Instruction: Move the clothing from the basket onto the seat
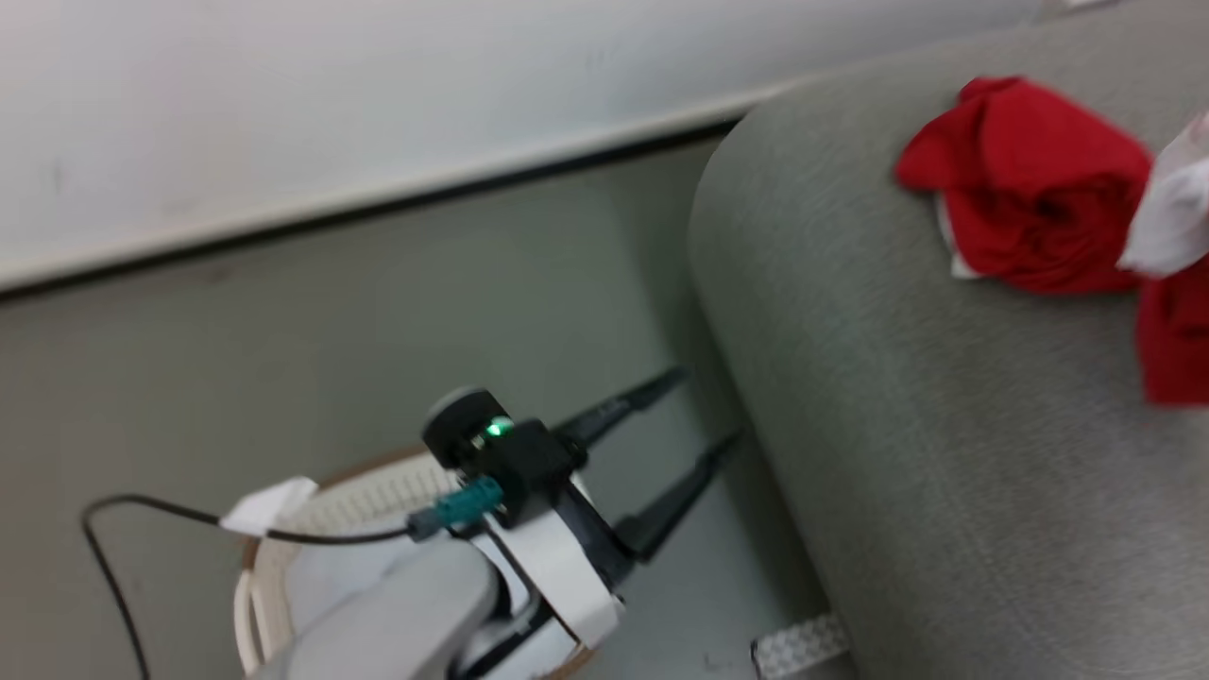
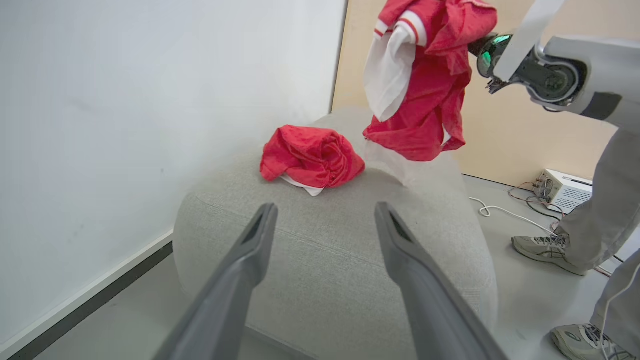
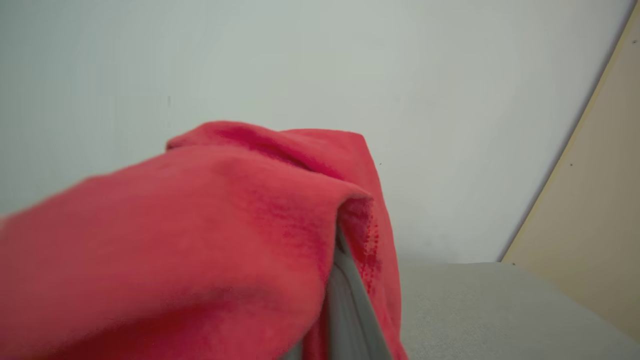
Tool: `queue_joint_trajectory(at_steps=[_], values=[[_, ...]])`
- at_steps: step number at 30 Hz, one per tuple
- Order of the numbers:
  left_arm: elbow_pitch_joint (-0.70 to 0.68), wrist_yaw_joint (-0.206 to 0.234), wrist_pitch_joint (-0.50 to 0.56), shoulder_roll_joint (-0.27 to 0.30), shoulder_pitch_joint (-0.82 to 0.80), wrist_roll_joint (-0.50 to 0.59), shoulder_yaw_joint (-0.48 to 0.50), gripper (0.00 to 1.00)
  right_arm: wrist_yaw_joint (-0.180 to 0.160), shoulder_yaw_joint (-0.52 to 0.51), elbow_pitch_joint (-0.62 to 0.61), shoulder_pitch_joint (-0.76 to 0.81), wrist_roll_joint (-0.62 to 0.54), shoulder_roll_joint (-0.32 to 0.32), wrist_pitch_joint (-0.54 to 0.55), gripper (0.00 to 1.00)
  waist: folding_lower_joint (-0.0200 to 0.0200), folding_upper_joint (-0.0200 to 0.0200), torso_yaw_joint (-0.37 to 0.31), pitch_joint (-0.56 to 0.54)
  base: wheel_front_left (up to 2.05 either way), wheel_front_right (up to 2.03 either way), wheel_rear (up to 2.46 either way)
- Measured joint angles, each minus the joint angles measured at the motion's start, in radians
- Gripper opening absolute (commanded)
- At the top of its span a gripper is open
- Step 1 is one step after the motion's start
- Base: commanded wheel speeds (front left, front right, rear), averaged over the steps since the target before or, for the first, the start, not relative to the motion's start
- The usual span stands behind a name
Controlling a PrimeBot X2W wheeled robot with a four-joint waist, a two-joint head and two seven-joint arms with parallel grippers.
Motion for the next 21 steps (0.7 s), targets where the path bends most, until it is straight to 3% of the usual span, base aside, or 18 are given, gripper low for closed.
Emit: queue_joint_trajectory(at_steps=[5,10,18,21], values=[[-0.044,0.0,0.002,0.08,-0.054,0.002,0.027,1.0,0.0,-0.073,0.108,-0.17,-0.04,-0.048,0.033,0.0,0.0001,-0.0001,0.041,0.144,0.0,0.0,0.0],[-0.069,0.001,0.001,0.115,-0.067,0.005,0.063,1.0,0.0,-0.134,0.248,-0.304,-0.115,-0.072,0.103,0.0,0.0003,-0.0001,0.088,0.265,0.0,0.0,0.0],[-0.081,0.004,0.0,0.12,-0.07,0.005,0.104,1.0,0.0,-0.092,0.461,-0.408,-0.169,-0.062,0.35,0.0,0.0003,-0.0001,0.165,0.349,0.0,0.0,0.0],[-0.079,0.003,0.0,0.111,-0.064,0.004,0.118,1.0,0.0,-0.07,0.489,-0.415,-0.165,-0.051,0.37,0.0,0.0002,-0.0002,0.171,0.337,0.0,0.0,0.0]])
